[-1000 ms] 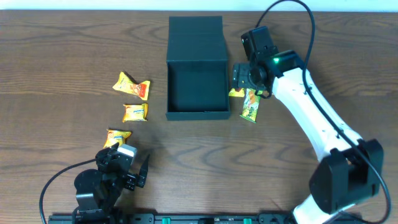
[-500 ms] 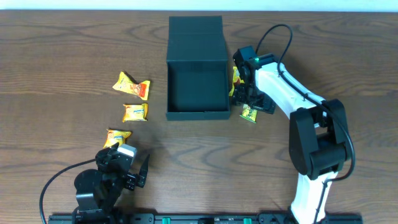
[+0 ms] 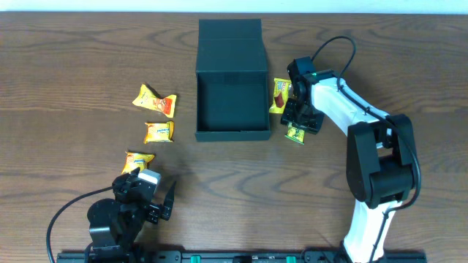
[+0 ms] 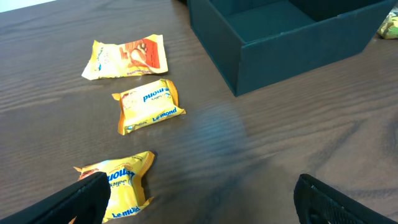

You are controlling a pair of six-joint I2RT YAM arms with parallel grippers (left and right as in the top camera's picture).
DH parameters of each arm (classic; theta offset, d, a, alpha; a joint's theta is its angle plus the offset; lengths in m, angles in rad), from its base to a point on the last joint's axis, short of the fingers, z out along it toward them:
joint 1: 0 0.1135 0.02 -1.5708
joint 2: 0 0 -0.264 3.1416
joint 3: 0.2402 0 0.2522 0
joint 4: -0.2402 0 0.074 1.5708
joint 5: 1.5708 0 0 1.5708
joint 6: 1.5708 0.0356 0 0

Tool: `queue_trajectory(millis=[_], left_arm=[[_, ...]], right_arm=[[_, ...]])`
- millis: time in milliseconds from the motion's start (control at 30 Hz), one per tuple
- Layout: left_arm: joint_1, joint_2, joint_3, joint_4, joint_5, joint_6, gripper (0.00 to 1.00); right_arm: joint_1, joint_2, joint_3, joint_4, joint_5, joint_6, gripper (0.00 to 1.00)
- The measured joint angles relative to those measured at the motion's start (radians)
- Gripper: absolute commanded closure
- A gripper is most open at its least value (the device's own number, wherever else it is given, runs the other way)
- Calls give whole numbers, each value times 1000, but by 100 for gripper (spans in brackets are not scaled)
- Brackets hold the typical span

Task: Pack container
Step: 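Close the right gripper on the green pandan packet and lift, then carry the green packet with the right gripper toward the box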

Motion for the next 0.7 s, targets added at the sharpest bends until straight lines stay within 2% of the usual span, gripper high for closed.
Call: queue_trajectory(millis=[167, 333, 467, 533, 633, 700], left_arm=[[0, 0, 0, 0, 0, 0, 5], [0, 0, 0, 0, 0, 0, 5], [0, 0, 0, 0, 0, 0, 5], [0, 0, 0, 0, 0, 0, 5], [0, 0, 0, 0, 0, 0, 5], [0, 0, 0, 0, 0, 0, 5]], right_arm=[[0, 0, -1, 5, 0, -19, 64], [0, 0, -1, 10, 3, -23, 67], [0, 0, -1, 11, 3, -28, 76], [0, 0, 1, 6, 3, -31, 76], [0, 0, 28, -35, 2, -43, 78], [0, 3, 85, -80, 2, -56, 83]])
